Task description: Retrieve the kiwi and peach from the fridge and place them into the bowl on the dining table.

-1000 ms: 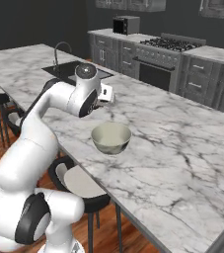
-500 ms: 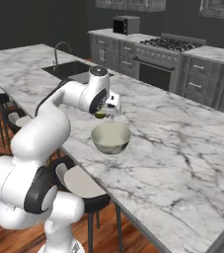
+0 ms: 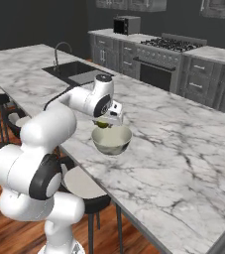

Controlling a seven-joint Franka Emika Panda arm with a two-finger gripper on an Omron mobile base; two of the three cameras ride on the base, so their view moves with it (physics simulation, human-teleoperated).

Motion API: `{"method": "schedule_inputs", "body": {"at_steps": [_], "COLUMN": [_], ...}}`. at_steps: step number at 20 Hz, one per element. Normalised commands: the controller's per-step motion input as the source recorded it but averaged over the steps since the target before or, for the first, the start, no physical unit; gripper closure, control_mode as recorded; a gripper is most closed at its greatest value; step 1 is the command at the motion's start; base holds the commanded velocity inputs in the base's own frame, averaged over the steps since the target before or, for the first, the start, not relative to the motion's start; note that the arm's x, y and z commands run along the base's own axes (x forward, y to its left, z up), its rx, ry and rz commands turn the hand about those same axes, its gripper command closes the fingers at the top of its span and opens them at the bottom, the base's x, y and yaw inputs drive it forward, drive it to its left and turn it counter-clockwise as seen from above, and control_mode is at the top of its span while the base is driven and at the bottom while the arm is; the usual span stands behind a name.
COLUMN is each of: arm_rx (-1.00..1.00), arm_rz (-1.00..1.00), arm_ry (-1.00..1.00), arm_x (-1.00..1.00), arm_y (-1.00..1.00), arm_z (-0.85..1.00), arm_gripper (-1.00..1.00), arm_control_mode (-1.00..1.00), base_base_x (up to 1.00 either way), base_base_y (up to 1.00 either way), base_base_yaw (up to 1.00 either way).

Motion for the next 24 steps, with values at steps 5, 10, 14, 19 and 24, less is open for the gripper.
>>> {"method": "schedule_inputs", "body": {"at_steps": [5, 10, 14, 19, 24], "arm_rx": [0.00, 0.00, 0.00, 0.00, 0.00], "arm_rz": [-0.02, -0.01, -0.01, -0.01, -0.02], "arm_ry": [0.11, 0.09, 0.06, 0.04, 0.04], "arm_x": [0.12, 0.13, 0.21, 0.32, 0.30], "arm_y": [-0.01, -0.06, -0.15, -0.07, 0.00], "arm_z": [-0.47, -0.41, -0.35, -0.27, -0.28], "arm_gripper": [1.00, 1.00, 1.00, 1.00, 1.00], "arm_control_mode": [-1.00, -1.00, -1.00, -1.00, -1.00], "base_base_x": [0.00, 0.00, 0.00, 0.00, 0.00], "base_base_y": [0.00, 0.00, 0.00, 0.00, 0.00], "base_base_yaw": [0.00, 0.00, 0.00, 0.00, 0.00]}}
